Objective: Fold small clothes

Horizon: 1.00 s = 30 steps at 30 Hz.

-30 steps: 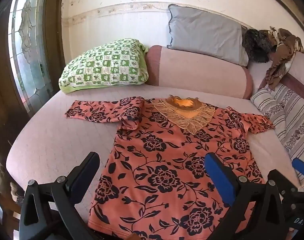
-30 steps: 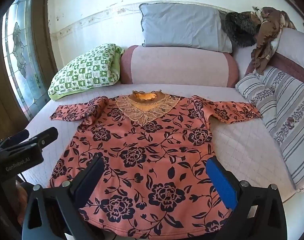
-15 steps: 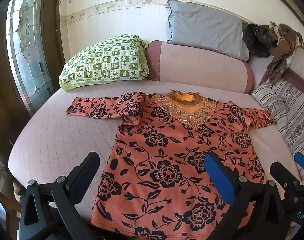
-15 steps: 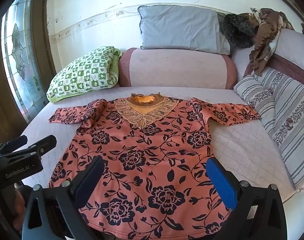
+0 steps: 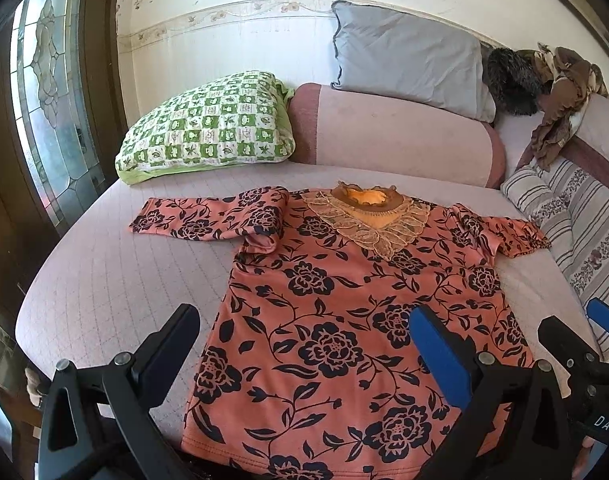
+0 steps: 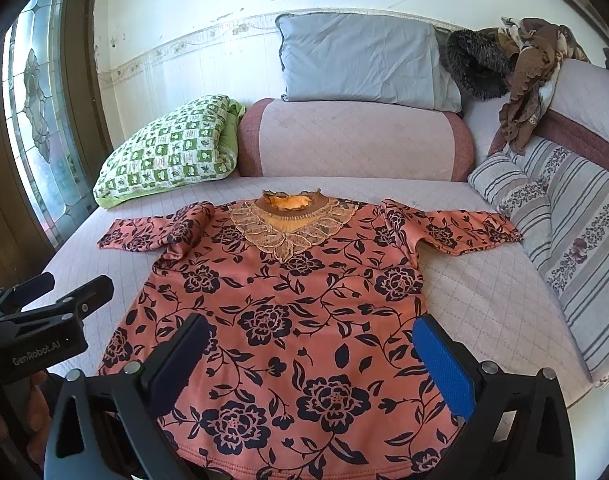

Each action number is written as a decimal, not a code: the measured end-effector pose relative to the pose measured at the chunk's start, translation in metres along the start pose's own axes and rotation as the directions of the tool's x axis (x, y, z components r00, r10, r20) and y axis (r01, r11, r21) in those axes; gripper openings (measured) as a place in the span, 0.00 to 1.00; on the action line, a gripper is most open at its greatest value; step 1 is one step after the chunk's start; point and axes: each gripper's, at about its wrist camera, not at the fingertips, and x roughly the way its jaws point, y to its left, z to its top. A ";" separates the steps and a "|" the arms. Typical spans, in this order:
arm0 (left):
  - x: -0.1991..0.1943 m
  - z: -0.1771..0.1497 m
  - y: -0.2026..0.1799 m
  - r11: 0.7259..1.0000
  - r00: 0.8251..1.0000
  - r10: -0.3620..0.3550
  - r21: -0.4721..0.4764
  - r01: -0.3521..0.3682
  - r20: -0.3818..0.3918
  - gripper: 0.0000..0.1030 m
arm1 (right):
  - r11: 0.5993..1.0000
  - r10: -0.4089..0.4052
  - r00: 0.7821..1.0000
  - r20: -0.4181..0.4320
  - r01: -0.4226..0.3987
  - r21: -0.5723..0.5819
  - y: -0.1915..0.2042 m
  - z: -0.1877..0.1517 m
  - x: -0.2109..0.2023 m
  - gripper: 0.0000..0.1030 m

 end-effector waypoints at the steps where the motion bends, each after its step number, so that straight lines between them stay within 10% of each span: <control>1: 0.000 -0.001 0.001 1.000 1.000 0.000 -0.001 0.000 0.001 1.00 | 1.000 0.001 1.000 0.000 -0.001 -0.001 0.000 0.000 0.000 1.00; 30: -0.003 -0.004 0.002 1.000 1.000 0.007 -0.008 -0.007 0.007 1.00 | 1.000 0.005 1.000 0.000 -0.005 0.000 0.001 0.002 0.000 1.00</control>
